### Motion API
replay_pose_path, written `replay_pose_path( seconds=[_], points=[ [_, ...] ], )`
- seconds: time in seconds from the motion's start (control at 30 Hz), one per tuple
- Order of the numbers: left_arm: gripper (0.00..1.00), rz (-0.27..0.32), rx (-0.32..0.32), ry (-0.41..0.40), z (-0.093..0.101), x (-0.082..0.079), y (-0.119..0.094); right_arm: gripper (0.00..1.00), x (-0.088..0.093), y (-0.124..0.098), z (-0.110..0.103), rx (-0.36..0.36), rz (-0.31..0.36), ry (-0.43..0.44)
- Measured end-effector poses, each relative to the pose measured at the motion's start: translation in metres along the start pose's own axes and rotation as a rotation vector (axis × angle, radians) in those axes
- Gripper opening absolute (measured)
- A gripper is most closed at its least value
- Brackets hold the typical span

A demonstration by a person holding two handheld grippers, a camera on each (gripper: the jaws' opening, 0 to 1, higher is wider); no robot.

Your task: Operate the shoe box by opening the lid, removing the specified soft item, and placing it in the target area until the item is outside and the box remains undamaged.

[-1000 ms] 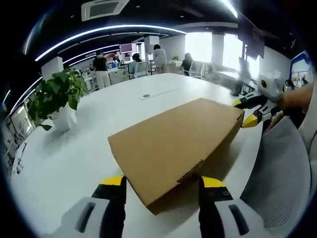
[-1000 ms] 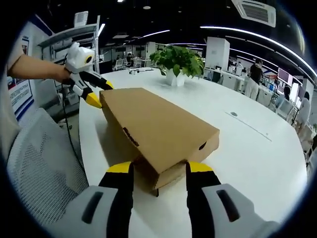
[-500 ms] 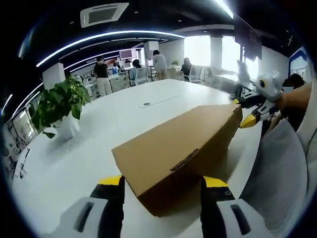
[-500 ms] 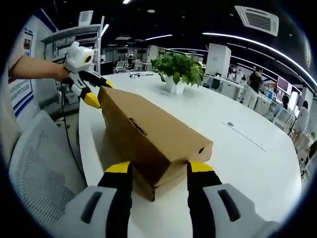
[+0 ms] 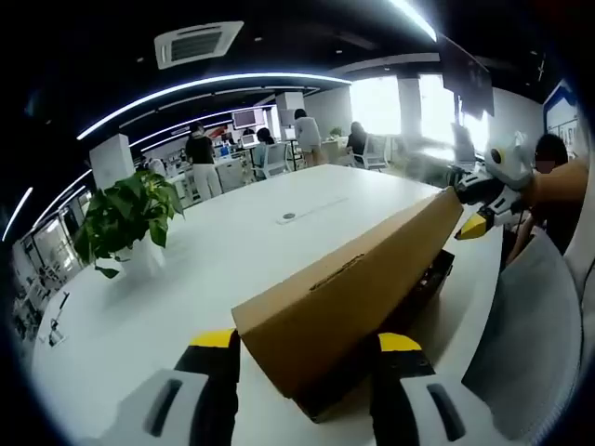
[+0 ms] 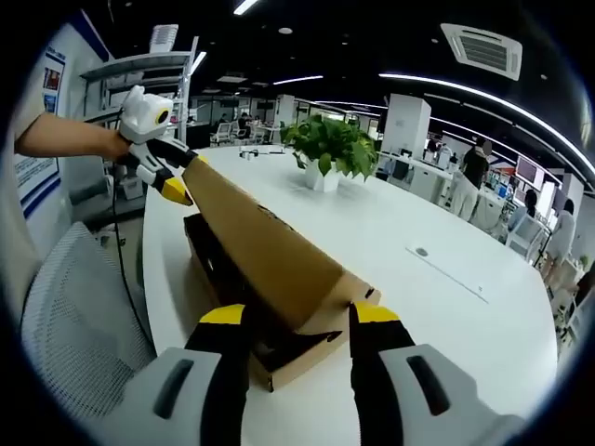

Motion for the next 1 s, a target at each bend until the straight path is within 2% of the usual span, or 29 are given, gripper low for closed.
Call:
replay_pose_path(
  seconds=[0.1,0.47,0.87,1.0],
  points=[
    [0.51,0.006,-0.022,-0.015,-0.007,-0.003,0.002,0.37,-0.004,0.001,0.003,0.003,0.008,0.002],
    [0.40,0.019,-0.068,0.007,-0.024,-0.013,0.004,0.37,-0.018,0.003,0.010,0.014,0.045,0.007],
    [0.23,0.011,-0.117,0.030,-0.044,-0.021,0.009,0.36,-0.029,0.006,0.018,0.029,0.072,0.013],
    [0.16,0.007,-0.138,0.000,-0.052,-0.024,0.010,0.36,-0.032,0.008,0.021,0.037,0.078,0.016]
  ],
)
Point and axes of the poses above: the point that each gripper's makers call its tool centre point, and the gripper's own axes: y roughly forward along the fingers, z roughly to its right, x roughly out of its underside, the point moved 6 cm from there along -y, roughly backward along the fingers, and after that the axes turned 10 degrees about y, right-handed, at the moved point
